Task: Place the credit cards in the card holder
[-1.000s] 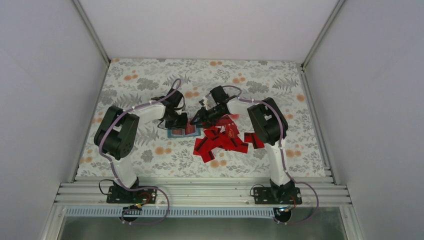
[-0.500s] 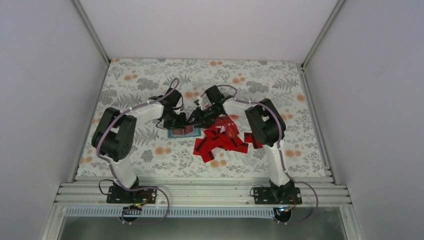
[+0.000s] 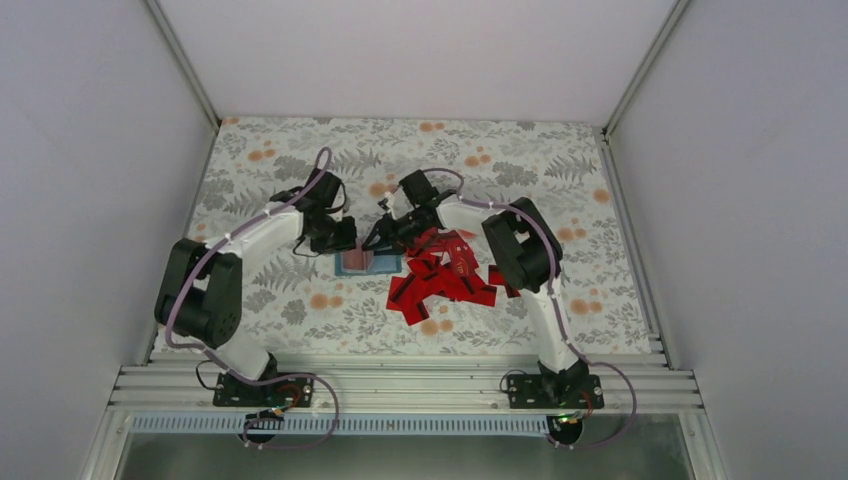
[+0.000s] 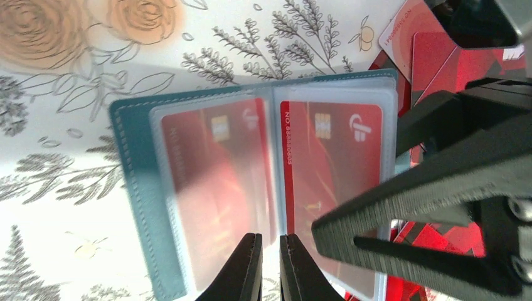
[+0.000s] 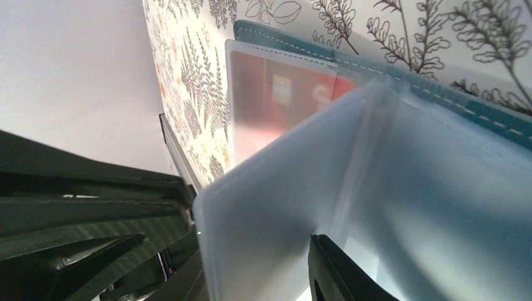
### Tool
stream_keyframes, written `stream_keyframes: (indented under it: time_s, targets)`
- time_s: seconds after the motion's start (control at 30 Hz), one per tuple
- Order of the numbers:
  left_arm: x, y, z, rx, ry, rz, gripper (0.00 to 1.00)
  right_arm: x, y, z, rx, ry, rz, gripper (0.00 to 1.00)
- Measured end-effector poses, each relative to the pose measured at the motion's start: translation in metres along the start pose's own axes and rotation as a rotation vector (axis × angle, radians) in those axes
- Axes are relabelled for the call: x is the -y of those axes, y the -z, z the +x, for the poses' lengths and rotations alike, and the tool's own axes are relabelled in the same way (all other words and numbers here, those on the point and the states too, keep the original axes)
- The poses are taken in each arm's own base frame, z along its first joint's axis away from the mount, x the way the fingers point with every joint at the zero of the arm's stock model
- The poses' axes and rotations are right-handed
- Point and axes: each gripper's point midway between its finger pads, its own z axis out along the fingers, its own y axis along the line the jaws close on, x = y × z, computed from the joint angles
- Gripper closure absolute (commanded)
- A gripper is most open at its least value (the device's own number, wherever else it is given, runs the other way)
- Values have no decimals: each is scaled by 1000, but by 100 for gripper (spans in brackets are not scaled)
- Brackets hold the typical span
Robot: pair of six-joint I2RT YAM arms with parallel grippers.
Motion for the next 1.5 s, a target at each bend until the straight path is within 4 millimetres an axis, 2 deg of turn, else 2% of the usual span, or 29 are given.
stream_keyframes:
  time_s: [0.27,0.5,0.7,0.97,1.07,1.27,1.5]
  targets:
    - [-18,24,12,42,32,-22,91,-9,-19,-9,-26,26,-20,65]
    - [-29,48,31,84,52,-46,91,-13,-37,-11,-60,28,-26,50]
    - [-34,67,46,124,77,-54,90,-25,-35,-16,-58,23,-15,49]
    - [-39,77,53,136,104,-76,90,-35,-41,-10,-75,1,-10,47]
    - [-42,78,54,135,110,-91,90,-49,-47,-8,-88,15,-26,47]
    - [-38,92,46,161,108,-104,90,-101,-53,-19,-76,126,-96,47]
    - [-31,118,34,227,98,-98,86,-112,-51,-17,-86,146,-116,46]
